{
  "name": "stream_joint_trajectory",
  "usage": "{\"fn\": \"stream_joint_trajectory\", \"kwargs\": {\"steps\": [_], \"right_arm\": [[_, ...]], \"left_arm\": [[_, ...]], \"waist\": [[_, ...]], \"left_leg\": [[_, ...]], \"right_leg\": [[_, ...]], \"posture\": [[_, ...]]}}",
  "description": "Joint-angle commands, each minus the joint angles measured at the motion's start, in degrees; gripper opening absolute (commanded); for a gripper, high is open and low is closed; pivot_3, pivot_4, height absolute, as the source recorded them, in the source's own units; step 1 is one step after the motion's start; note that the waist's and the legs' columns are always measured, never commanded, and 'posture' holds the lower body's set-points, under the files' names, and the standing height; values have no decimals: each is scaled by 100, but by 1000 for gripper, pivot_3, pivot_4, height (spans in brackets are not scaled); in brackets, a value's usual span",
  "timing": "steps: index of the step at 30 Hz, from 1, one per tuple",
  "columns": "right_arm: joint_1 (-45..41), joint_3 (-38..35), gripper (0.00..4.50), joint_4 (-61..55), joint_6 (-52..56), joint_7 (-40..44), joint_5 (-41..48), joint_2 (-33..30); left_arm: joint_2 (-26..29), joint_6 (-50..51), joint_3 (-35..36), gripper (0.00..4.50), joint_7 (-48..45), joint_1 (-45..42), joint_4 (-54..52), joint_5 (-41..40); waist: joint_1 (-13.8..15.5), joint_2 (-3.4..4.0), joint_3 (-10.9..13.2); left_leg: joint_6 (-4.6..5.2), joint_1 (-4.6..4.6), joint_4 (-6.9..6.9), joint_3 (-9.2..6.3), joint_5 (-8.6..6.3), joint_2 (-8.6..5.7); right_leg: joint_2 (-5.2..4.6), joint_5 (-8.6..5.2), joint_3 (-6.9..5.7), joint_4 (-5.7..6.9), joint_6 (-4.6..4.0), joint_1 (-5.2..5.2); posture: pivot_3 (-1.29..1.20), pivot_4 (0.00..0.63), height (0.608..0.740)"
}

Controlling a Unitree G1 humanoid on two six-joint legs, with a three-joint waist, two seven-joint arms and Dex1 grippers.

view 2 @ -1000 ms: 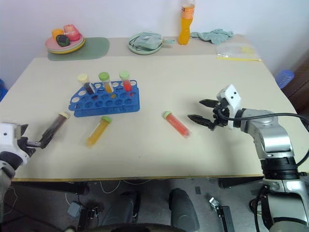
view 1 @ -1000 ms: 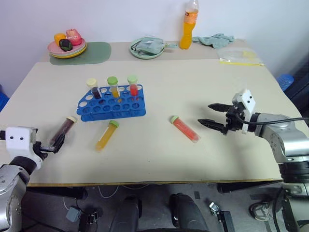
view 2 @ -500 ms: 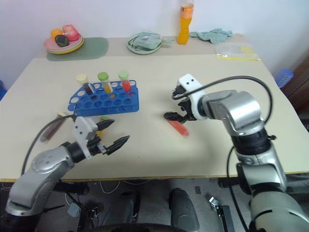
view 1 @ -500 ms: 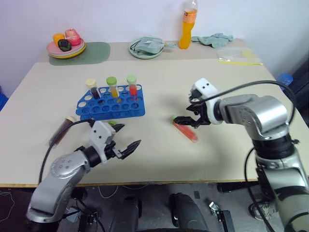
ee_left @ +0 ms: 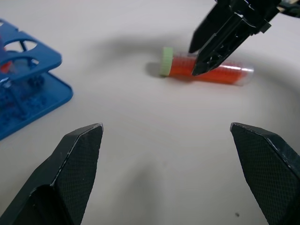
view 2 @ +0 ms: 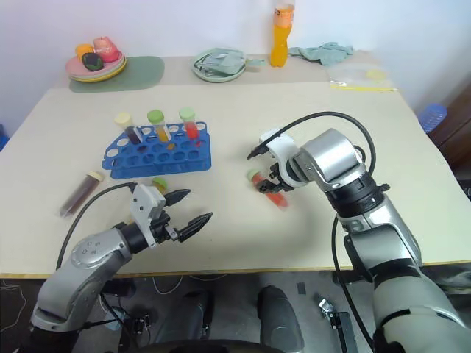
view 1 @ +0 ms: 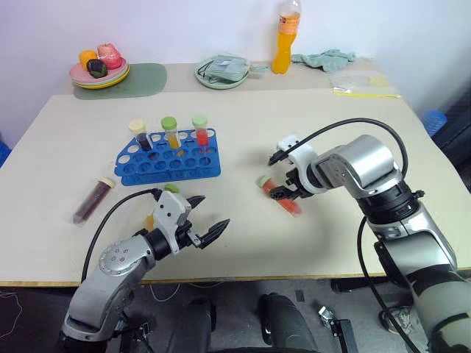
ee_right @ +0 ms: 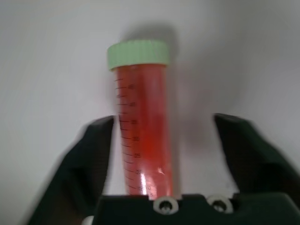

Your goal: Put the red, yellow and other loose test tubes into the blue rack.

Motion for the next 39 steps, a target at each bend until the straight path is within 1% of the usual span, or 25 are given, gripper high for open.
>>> {"fn": "stream_joint_trajectory", "kwargs": {"steps": [1, 2, 3, 5, 6, 8, 10, 11, 12, 13, 15, 16, 19, 22, 27, 34, 39], "right_arm": [[-272, 144, 1597, -125, 34, 145, 182, -71], [-294, 184, 1077, -155, 34, 173, 227, -93], [-299, 169, 754, -250, 34, 222, 301, -105], [-228, -20, 754, -553, -46, 337, 443, -51], [-123, -192, 754, -762, -297, 400, 497, 6], [333, -540, 754, -1375, -1773, 479, 366, 113], [812, -801, 754, -1754, -3306, 522, 159, 306], [1078, -841, 754, -1852, -4170, 507, -10, 475], [1293, -891, 754, -1866, -4813, 535, -79, 685], [1453, -979, 754, -1802, -5234, 506, -67, 956], [1632, -1142, 754, -1559, -5642, 401, 39, 1505], [1612, -1155, 754, -1135, -6073, 216, -21, 1992], [1364, -1102, 754, 113, -7211, -222, -421, 3056], [1064, -1119, 754, 1143, -7941, -472, -810, 3562], [766, -1274, 754, 2378, -8838, -749, -1144, 3953], [574, -1396, 754, 3285, -9521, -797, -1359, 4071], [408, -1496, 754, 3774, -9849, -799, -1426, 4165]], "left_arm": [[2, -139, 18, 4500, 41, 9, -247, 55], [4, -139, 15, 4500, 47, 10, -253, 58], [2, -129, 30, 4500, 66, 5, -262, 53], [-8, -106, 62, 4500, 108, -3, -266, 53], [-8, -102, 74, 4500, 128, -3, -263, 64], [-14, -116, 130, 4500, 191, 26, -246, 89], [-42, -138, 225, 4500, 262, 71, -226, 86], [-78, -146, 329, 4500, 328, 117, -195, 59], [-106, -169, 428, 4500, 376, 159, -158, 52], [-123, -219, 521, 4500, 406, 188, -106, 71], [-168, -383, 664, 4500, 489, 224, 3, 169], [-259, -532, 819, 4500, 650, 198, 163, 239], [-354, -801, 1068, 4500, 907, 165, 458, 433], [-353, -888, 1154, 4500, 963, 202, 513, 507], [-363, -957, 1263, 4500, 978, 280, 514, 529], [-440, -1243, 1307, 4500, 898, 426, 724, 548], [-512, -1299, 1235, 4500, 906, 389, 773, 595]], "waist": [[5, 0, 0], [7, 0, 0], [8, 0, 0], [7, 0, 0], [7, 1, 0], [8, -1, 0], [5, -3, -2], [-6, -2, -1], [-11, -2, -1], [-19, -3, -2], [-27, -1, 0], [-21, -1, 0], [-59, -3, -2], [-75, -3, -2], [-66, -4, -2], [-167, -3, -2], [-159, -3, -2]], "left_leg": [[0, 0, 0, 0, 0, 0], [0, 0, 0, -2, 0, 0], [0, 0, 0, -2, 0, 0], [0, 0, 0, -2, 0, 0], [0, -1, -1, -2, 0, 0], [1, -1, -3, -5, 0, 0], [2, -1, -2, -5, -1, 1], [2, -1, -3, -6, -1, 1], [2, 0, -3, -3, -1, 2], [2, 1, -1, -3, -1, 2], [1, 5, 0, -2, -1, 4], [0, 7, 1, -2, 0, 4], [-5, 18, 2, -3, 3, 5], [-12, 17, 2, -5, 6, 3], [-17, 10, 1, -6, 9, -2], [-22, 8, 0, -4, 12, 0], [-22, 7, -3, 1, 12, 2]], "right_leg": [[0, 0, 0, 0, 0, -1], [1, 0, -1, 0, 0, 0], [1, 0, -1, 0, 0, 0], [1, 0, -1, 0, 0, 0], [1, 0, -1, 0, 0, -1], [4, -1, -2, -2, 1, 0], [4, -2, -2, 0, 3, -1], [5, -2, -3, -1, 4, 1], [5, -1, -1, 0, 5, 0], [5, -2, -1, 2, 5, 0], [7, -1, 0, 8, 5, -1], [7, -1, 1, 12, 4, -1], [10, 1, 2, 22, 1, 2], [8, 0, 2, 46, -1, -4], [4, -1, 4, 52, -2, -17], [7, -2, 10, 77, -5, -36], [10, -4, 16, 86, -9, -44]], "posture": [[0, 150, 740], [0, 150, 740], [0, 150, 740], [0, 150, 740], [0, 150, 740], [0, 150, 740], [0, 150, 740], [0, 150, 740], [0, 150, 740], [0, 150, 740], [0, 150, 740], [0, 150, 740], [0, 150, 740], [0, 150, 740], [0, 150, 740], [0, 150, 740], [0, 150, 740]]}}
